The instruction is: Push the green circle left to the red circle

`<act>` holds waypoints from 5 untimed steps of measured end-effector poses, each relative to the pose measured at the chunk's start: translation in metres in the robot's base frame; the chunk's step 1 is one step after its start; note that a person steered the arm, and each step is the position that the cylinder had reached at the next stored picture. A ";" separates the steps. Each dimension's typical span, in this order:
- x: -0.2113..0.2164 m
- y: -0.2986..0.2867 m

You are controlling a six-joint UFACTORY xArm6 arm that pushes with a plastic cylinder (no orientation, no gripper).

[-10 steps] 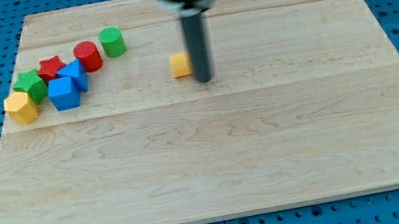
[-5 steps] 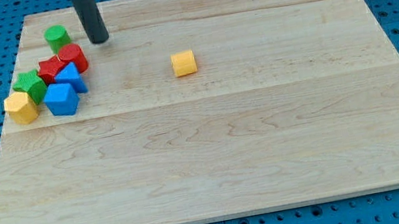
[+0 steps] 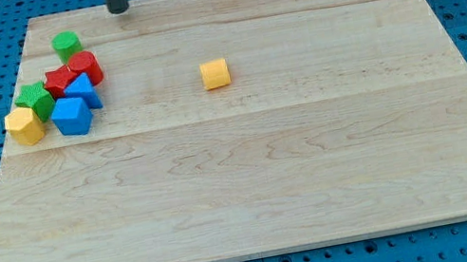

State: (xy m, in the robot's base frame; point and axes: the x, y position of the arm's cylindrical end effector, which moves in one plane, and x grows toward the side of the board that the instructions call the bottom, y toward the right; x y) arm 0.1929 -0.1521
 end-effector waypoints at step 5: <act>0.098 -0.117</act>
